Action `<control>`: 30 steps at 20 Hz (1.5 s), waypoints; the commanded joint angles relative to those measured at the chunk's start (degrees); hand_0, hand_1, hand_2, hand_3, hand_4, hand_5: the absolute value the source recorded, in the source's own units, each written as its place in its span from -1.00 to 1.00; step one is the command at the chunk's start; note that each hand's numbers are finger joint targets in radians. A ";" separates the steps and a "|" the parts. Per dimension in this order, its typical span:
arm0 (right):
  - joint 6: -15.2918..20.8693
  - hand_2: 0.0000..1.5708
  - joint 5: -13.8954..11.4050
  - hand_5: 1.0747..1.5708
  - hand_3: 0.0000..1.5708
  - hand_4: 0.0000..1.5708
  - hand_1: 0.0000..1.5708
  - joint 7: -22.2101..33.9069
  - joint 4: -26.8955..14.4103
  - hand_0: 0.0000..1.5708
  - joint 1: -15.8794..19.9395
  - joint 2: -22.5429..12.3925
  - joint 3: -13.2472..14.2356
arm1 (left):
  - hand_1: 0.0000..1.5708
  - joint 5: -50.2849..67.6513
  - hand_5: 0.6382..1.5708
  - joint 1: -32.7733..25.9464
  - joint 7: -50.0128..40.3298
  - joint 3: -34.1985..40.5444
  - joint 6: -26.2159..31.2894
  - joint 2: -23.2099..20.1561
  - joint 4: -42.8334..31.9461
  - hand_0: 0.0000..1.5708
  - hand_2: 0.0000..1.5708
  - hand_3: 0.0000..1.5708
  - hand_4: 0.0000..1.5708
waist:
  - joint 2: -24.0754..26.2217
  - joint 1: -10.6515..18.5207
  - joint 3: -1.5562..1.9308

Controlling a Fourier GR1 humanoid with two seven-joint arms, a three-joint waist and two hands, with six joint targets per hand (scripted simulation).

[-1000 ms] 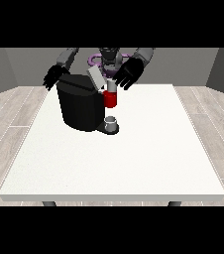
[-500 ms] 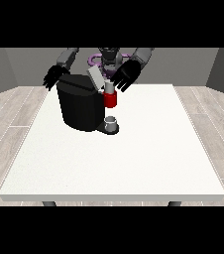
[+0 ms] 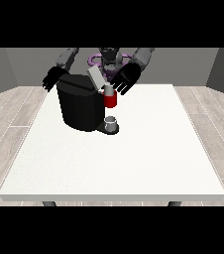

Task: Insert the coffee pod into the coffee machine and close the lid

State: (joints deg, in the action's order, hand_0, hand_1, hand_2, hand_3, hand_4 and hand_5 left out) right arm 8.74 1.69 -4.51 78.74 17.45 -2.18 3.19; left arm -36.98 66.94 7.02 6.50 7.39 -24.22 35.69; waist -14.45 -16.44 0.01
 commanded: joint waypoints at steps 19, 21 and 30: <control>0.75 -1.00 0.43 1.00 -1.00 -0.44 -1.00 0.61 -1.50 -1.00 1.73 -1.11 1.62 | 0.42 -2.47 1.00 -0.10 -0.40 -1.29 1.12 1.53 -0.58 0.42 0.47 0.26 -0.44 | 0.00 1.05 0.01; 0.07 -1.00 0.68 1.00 -1.00 -0.45 -1.00 0.10 0.80 -1.00 1.97 -0.69 0.64 | 0.38 -2.48 1.00 1.03 0.97 0.35 0.65 -2.32 -1.66 0.38 0.44 0.22 -0.49 | -2.26 -0.71 -0.01; 0.50 -1.00 1.19 1.00 -1.00 -0.48 -1.00 -1.02 -2.59 -1.00 3.04 -1.17 2.33 | 0.30 -3.44 1.00 1.56 2.27 -0.62 2.00 -2.13 -0.49 0.30 0.38 0.15 -0.53 | -2.39 1.41 0.00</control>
State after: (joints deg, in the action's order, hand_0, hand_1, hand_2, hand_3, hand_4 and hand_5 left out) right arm 9.12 2.51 -5.29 77.07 19.65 -3.07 4.77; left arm -39.78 67.84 8.75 5.99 8.70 -25.12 35.33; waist -15.98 -15.29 0.08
